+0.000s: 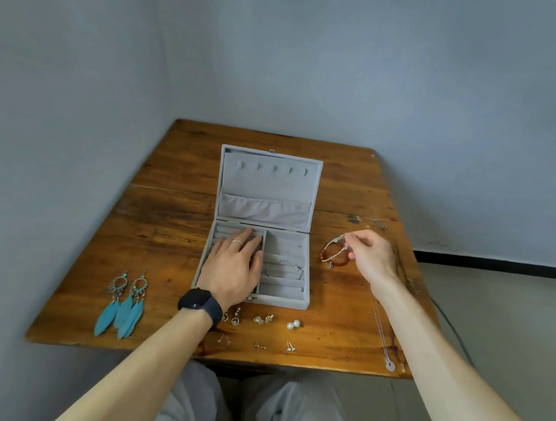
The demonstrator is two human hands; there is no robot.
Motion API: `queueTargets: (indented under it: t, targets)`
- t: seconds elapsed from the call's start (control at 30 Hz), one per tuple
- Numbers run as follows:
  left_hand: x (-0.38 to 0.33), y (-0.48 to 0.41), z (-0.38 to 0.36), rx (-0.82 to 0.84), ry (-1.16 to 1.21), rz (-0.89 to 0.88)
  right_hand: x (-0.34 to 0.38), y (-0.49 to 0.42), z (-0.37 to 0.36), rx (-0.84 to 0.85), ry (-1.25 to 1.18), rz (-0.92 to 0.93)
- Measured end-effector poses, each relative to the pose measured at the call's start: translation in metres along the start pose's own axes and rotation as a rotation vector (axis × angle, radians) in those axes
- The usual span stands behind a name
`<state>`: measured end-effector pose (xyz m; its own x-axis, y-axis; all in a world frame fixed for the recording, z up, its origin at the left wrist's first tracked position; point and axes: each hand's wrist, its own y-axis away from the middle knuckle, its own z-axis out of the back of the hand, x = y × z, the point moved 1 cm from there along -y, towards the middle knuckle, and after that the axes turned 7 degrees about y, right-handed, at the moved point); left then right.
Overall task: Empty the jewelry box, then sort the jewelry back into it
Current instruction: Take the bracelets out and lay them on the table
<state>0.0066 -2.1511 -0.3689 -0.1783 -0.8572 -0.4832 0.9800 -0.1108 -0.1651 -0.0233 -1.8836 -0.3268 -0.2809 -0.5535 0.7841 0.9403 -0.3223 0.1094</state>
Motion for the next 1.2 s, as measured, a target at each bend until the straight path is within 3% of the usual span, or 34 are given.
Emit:
queueTargets:
  t: [0.13,0.47,0.7,0.83,0.97,1.2]
  targets:
    - [0.001,0.002,0.000,-0.024,0.000,0.006,-0.016,-0.010,-0.003,-0.069,0.381,-0.018]
    - [0.003,0.001,-0.003,-0.020,-0.026,0.019,-0.020,-0.015,-0.007,-0.113,0.543,0.061]
    - [0.004,0.000,-0.003,-0.027,-0.025,0.022,-0.017,-0.013,-0.003,-0.112,0.544,0.070]
    - [0.003,0.000,-0.002,-0.039,-0.026,0.027,-0.012,-0.006,0.003,-0.137,0.397,0.102]
    - [0.002,0.000,-0.001,-0.048,-0.025,0.022,0.000,0.009,0.011,-0.089,0.181,0.206]
    - [0.002,0.001,-0.002,-0.046,-0.026,0.021,0.012,0.039,0.016,0.079,0.083,0.285]
